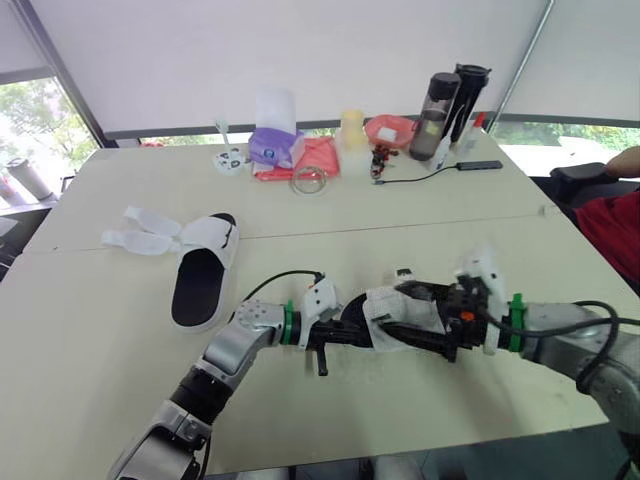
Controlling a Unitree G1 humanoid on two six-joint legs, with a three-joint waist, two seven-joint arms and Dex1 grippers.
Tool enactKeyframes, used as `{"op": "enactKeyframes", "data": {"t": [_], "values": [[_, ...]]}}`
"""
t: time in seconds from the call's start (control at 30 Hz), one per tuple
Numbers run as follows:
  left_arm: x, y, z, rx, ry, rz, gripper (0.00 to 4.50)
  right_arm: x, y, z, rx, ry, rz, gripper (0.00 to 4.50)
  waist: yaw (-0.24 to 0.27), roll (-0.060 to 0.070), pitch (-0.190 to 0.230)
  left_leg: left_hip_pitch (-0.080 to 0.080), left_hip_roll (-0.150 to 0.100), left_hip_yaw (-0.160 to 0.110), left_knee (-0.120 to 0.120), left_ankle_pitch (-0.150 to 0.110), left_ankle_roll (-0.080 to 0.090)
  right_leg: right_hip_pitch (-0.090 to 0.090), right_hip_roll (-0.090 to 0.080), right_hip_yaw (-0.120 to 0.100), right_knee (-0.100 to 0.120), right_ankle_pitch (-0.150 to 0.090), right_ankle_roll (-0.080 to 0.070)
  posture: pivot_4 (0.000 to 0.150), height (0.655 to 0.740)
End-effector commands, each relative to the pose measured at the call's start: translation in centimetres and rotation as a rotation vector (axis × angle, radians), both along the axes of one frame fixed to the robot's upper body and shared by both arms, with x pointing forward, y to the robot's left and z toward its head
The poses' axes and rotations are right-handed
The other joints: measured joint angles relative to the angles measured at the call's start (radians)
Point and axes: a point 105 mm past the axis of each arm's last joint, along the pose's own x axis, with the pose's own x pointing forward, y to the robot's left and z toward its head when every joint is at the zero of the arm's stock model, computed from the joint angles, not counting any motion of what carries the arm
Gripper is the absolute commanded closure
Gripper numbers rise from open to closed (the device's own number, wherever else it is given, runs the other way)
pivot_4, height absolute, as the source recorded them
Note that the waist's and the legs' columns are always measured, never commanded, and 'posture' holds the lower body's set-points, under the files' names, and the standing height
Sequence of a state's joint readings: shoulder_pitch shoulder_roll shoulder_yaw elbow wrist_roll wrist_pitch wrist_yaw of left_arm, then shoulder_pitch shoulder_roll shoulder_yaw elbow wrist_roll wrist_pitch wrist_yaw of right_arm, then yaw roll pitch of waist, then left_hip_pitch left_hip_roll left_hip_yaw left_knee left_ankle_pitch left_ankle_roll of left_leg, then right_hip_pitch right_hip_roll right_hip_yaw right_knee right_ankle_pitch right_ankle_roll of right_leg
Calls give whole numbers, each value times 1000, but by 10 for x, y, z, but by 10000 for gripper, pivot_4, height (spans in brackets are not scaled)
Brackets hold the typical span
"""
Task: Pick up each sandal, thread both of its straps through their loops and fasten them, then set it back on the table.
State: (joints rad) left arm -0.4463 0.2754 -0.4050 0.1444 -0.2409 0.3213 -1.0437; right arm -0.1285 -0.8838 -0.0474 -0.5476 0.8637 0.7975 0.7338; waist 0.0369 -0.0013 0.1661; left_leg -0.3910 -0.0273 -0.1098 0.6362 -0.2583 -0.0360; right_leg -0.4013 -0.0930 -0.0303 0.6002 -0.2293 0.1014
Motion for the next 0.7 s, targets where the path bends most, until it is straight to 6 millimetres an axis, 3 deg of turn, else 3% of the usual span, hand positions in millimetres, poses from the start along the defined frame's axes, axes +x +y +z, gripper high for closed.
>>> {"op": "enactKeyframes", "data": {"t": [0.03, 0.13, 0.3, 0.7], "values": [[3, 12, -19, 74, 47, 42, 45000, -2, 7, 7, 1, -38, 53, 5627, 0, 0, 0, 0, 0, 0, 0, 0, 0, 0, 0, 0, 0, 0, 0, 1500, 7400], [3, 12, -19, 76, 50, 49, 45000, -1, 9, 9, 24, -43, 69, 17923, 0, 0, 0, 0, 0, 0, 0, 0, 0, 0, 0, 0, 0, 0, 0, 1500, 7400], [3, 14, -20, 79, 55, 57, 45000, -1, 8, 19, 77, -38, 80, 43667, 0, 0, 0, 0, 0, 0, 0, 0, 0, 0, 0, 0, 0, 0, 0, 1500, 7400], [2, 14, -20, 85, 53, 45, 45000, 6, 2, 29, 55, -64, 72, 44789, 0, 0, 0, 0, 0, 0, 0, 0, 0, 0, 0, 0, 0, 0, 0, 1500, 7400]]}}
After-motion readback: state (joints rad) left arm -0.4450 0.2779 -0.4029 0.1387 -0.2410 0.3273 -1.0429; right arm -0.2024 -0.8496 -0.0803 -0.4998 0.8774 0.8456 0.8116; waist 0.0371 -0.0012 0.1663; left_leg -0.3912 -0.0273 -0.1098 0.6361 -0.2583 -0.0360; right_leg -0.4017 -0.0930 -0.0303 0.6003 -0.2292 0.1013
